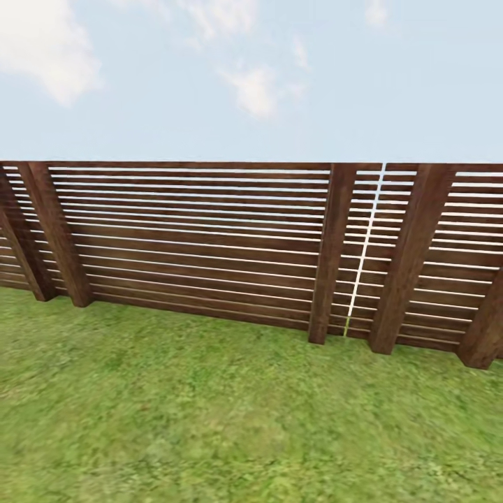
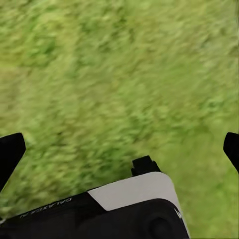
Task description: Take the three Easter eggs out of the wicker basket on the lawn in the garden, then place them on the lawn next to a single tree (choose any tree) so that all three eggs are next to the same tree and none are left in the basket.
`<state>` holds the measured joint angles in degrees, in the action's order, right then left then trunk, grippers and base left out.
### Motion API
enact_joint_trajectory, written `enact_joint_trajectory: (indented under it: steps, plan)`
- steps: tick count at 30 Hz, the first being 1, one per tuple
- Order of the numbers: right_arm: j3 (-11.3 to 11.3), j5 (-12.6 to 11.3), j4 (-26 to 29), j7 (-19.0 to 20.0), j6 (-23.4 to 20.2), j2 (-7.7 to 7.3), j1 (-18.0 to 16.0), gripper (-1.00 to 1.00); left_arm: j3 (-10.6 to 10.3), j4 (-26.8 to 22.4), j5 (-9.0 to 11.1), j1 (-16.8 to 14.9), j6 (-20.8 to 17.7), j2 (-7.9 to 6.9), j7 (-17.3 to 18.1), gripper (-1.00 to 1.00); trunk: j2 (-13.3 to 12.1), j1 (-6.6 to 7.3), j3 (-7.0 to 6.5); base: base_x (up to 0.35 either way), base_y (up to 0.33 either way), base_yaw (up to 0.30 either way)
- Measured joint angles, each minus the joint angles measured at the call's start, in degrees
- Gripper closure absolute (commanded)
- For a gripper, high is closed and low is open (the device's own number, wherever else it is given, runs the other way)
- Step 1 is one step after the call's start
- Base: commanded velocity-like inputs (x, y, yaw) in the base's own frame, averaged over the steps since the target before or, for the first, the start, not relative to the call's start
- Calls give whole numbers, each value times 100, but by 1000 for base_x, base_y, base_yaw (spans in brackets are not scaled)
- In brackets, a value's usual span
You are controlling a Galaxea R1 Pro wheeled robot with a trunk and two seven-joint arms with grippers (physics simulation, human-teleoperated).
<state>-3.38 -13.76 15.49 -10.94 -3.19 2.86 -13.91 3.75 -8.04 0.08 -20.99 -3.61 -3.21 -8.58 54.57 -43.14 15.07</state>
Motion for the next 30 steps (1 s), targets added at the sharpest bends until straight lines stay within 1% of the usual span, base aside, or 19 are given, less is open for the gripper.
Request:
enact_joint_trajectory:
  steps: [2,5,7,10,14,18,19,22,25,28,29,30]
  plan:
    - [-8,-196,42,-13,24,3,-71,-100,114,-1,3,-187,-6,-21,-1,-100,-80,44,-36,0,0,0]
    - [-8,-283,68,-13,46,6,-104,-100,179,-1,8,-321,2,-79,0,-100,-201,110,-89,0,0,0]
    - [-7,-308,76,-12,71,-1,-114,-100,220,-1,13,-364,11,-131,2,-100,-281,154,-125,0,0,0]
    - [-6,-322,80,13,96,-10,-118,-100,259,-1,17,-386,10,-152,7,-100,-401,220,-179,0,0,0]
    - [-3,-328,82,41,88,-9,-119,-100,277,7,25,-395,-9,-140,62,-100,-562,308,-251,0,0,0]
    - [7,-326,80,45,36,-16,-113,-100,240,75,8,-393,4,-127,199,-100,-723,396,-323,0,0,0]
    - [7,-328,80,48,27,-21,-112,-100,231,89,2,-394,3,-125,282,-100,-763,418,-341,0,0,0]
    - [21,-326,79,49,1,-22,-112,-100,198,167,-19,-390,6,-104,679,-100,-883,484,-395,0,0,0]
    - [36,-303,50,52,-11,-12,-112,-100,191,248,-22,-390,-12,-97,1199,-100,-1004,550,-449,0,0,0]
    - [46,-292,29,54,-10,-16,-112,-100,211,272,5,-388,-258,-125,1578,-100,-1124,616,-503,0,0,0]
    - [48,-290,23,54,-9,-17,-112,-100,215,271,8,-388,-418,-133,1675,-100,-1164,638,-521,0,0,0]
    - [48,-290,22,56,-7,-17,-112,-100,218,271,9,-388,-460,-134,1697,-100,-1205,660,-539,0,0,0]
